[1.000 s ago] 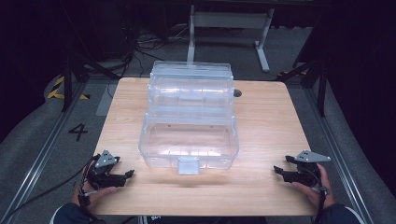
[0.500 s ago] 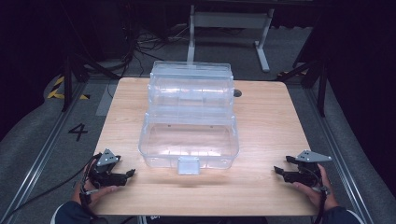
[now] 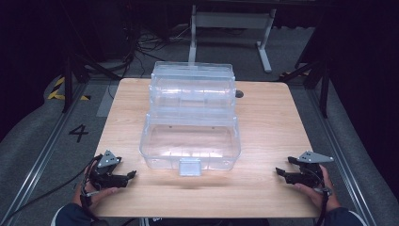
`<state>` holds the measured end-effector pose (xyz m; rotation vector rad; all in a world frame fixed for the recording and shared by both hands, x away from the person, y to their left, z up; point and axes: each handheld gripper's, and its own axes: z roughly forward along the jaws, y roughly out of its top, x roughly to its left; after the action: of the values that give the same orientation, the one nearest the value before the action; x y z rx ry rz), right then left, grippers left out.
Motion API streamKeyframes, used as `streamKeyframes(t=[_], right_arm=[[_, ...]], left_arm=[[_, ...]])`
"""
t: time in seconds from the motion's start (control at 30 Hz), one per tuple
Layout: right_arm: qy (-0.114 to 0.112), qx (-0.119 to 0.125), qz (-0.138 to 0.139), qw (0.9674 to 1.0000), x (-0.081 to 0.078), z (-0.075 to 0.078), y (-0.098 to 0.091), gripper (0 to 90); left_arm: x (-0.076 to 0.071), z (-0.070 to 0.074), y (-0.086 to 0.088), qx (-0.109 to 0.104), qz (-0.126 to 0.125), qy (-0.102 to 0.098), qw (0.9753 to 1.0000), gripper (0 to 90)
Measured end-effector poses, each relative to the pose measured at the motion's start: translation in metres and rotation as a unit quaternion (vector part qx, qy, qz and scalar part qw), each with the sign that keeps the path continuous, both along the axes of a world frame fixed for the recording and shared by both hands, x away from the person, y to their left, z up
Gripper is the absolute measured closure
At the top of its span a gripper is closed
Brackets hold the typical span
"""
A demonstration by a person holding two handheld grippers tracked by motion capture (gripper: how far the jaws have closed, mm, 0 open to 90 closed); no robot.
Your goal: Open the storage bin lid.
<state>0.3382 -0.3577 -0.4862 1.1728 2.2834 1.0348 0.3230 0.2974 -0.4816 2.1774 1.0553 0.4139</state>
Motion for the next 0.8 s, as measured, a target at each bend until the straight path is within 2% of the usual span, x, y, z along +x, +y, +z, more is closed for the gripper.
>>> streamKeyframes(t=[0.8], right_arm=[[0.0, 0.001, 0.004, 1.0, 0.0012, 0.0, 0.0003, 25.6]], left_arm=[[0.0001, -0.0001, -0.0001, -0.001, -0.001, 0.0, 1.0, 18.0]])
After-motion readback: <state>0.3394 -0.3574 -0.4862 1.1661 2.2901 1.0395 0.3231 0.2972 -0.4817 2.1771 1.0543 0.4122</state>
